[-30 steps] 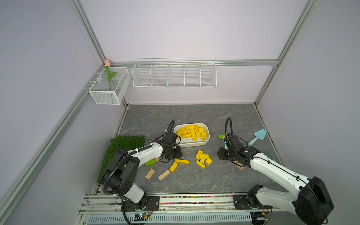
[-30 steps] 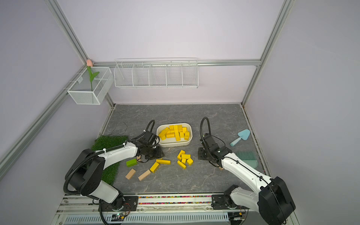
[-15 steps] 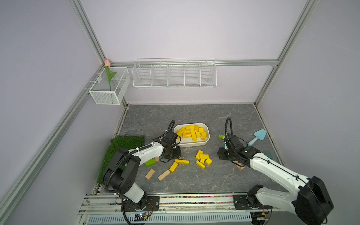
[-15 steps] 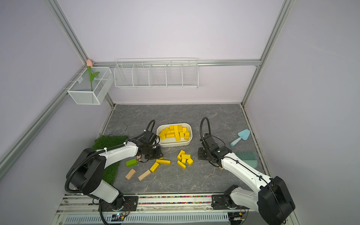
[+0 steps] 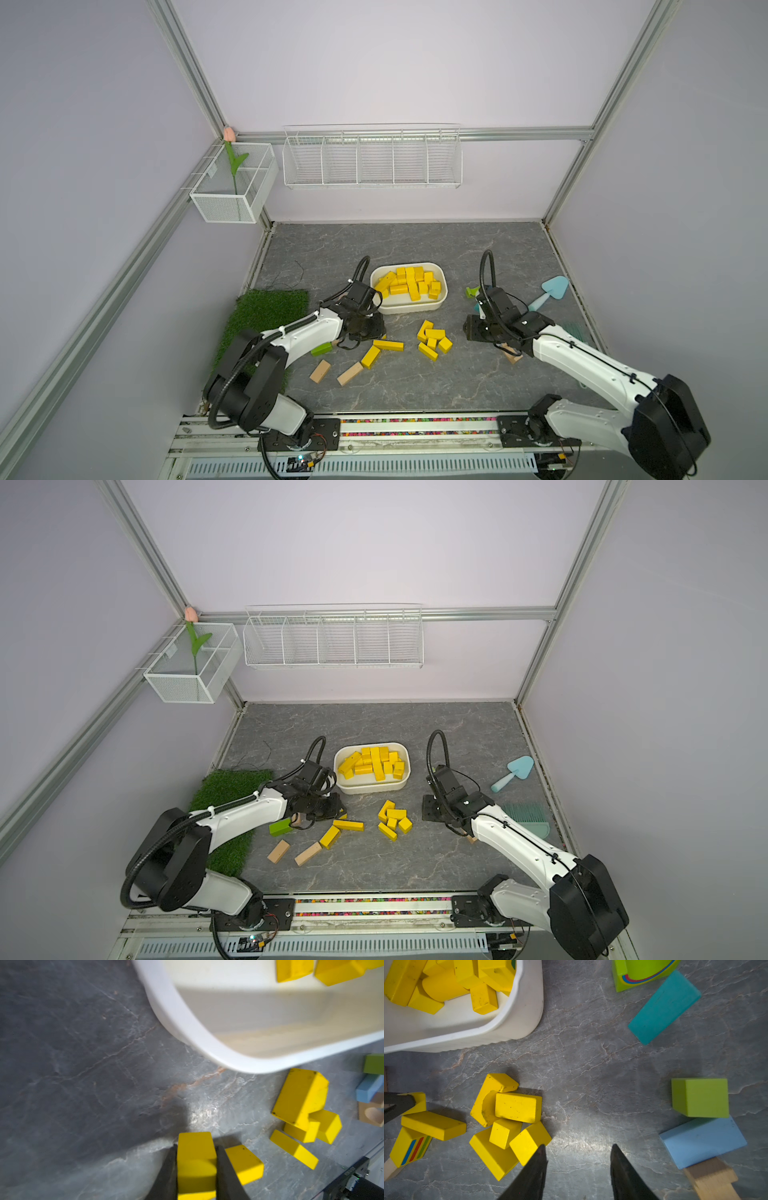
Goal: Pick out the yellow building blocks
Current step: Pick up the building block from the center of the board.
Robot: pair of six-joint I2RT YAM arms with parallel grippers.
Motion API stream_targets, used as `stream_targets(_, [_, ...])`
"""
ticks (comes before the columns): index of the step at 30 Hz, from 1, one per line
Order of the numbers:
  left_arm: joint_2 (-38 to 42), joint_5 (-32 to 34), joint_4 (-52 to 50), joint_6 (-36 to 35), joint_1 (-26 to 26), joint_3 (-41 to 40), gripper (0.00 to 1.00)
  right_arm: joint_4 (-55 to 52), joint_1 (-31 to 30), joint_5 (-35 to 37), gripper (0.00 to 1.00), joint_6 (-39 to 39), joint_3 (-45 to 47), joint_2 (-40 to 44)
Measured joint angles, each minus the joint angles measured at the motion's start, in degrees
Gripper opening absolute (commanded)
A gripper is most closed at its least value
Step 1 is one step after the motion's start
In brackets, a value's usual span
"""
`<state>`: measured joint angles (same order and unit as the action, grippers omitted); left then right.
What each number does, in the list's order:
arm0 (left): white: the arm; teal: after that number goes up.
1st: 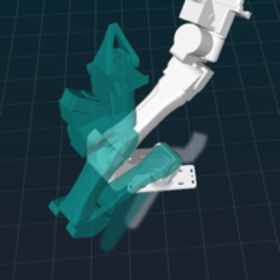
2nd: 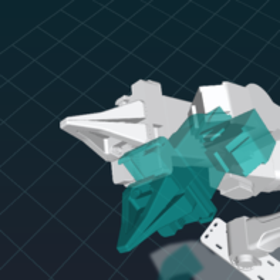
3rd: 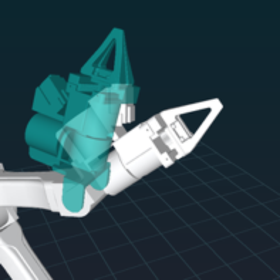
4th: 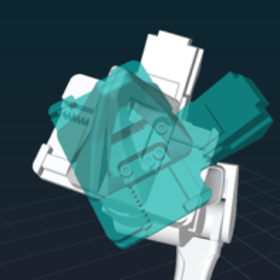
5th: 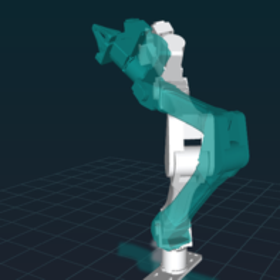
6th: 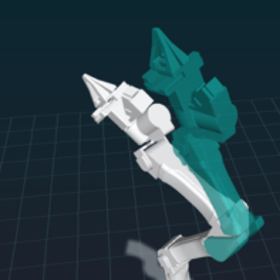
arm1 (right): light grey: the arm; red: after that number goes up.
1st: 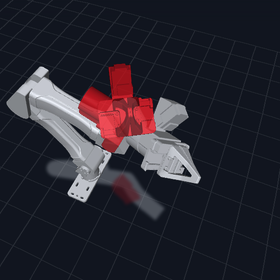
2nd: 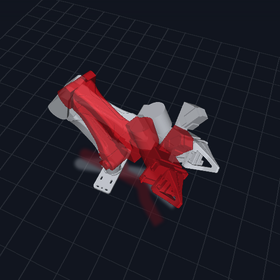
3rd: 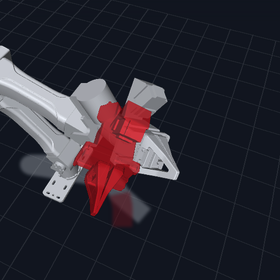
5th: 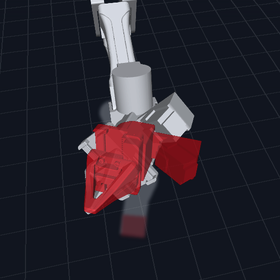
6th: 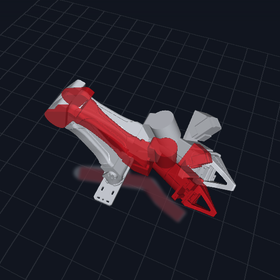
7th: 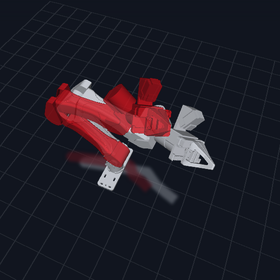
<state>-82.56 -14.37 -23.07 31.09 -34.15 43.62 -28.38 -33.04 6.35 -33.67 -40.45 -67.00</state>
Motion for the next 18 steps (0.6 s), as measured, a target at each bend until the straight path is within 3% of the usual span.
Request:
stream_targets(9, [13.70, -0.66, 4.24, -0.15, 0.00, -4.63, 0.13, 0.00, 0.33, -0.20, 0.52, 0.00, 0.00, 0.00])
stream_targets(13, [13.33, -0.17, 4.61, -0.63, 0.00, -4.15, 0.13, 0.00, 0.37, -0.20, 0.52, -0.02, 0.00, 0.00])
stream_targets(18, [7.17, 0.22, 3.02, -2.75, 0.00, 2.12, 0.13, 0.44, 0.68, -0.22, 0.53, -0.04, 0.52, 0.02])
